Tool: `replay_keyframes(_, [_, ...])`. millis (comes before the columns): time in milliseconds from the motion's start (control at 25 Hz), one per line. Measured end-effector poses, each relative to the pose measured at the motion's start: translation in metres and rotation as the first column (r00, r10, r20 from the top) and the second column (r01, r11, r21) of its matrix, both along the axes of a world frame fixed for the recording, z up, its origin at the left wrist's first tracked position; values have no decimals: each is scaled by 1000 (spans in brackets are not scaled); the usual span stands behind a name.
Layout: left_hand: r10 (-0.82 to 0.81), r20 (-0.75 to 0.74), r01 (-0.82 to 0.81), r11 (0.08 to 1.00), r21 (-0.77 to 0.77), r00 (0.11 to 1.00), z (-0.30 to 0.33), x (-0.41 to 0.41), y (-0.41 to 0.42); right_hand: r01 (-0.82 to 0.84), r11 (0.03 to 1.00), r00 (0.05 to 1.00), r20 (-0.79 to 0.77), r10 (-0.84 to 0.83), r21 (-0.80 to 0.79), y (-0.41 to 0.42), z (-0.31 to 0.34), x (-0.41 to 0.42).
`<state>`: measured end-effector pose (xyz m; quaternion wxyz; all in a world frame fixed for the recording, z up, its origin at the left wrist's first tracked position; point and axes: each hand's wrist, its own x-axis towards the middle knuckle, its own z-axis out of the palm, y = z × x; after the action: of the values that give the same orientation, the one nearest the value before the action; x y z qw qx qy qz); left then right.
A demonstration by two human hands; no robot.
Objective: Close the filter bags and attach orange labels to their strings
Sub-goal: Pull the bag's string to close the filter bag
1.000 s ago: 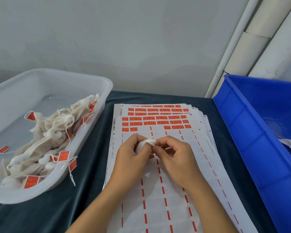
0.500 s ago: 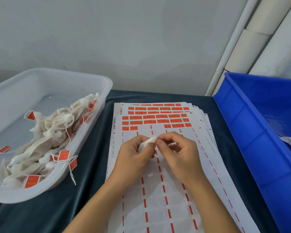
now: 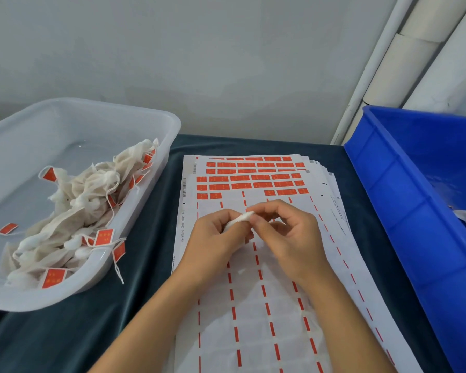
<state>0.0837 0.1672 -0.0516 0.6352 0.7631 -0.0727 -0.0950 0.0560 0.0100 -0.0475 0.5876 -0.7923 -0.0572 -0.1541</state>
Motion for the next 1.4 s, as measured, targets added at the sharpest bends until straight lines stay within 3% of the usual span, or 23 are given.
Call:
replay_keyframes(200, [-21,-110,13,997,-70,994,4,1,4,60,996,993,-103,-53,69,-5,1,-1])
replay_keyframes(360, [-79,-88,69,991,-110,993,5,0,4,-129,991,975,-178,134,39,-5,0,-2])
replay_keyframes(440, [-112,-40,108,990,-90,993,4,-2,6,-152,988,971,-186,148,-9,-5,1,0])
replay_keyframes(640, [-129,14,128,991,33,992,1,0,6,17,999,990,-136,-24,-51,-12,0,4])
replay_keyframes(880, [-177,49,167,971,168,983,-2,3,5,272,962,962,-8,-272,29,-10,2,2])
replay_keyframes(1080, [-241,74,224,957,185,968,-4,2,10,435,854,894,-26,-447,284,-15,9,4])
replay_keyframes(1280, [-308,72,294,943,158,949,-1,0,7,219,738,973,-84,-216,638,-15,18,2])
replay_keyframes(1360, [-330,76,317,937,146,941,0,0,7,197,739,976,-54,-213,645,-16,19,1])
replay_keyframes(1400, [-331,76,319,938,134,941,-1,0,7,216,793,971,-39,-236,570,-17,18,1])
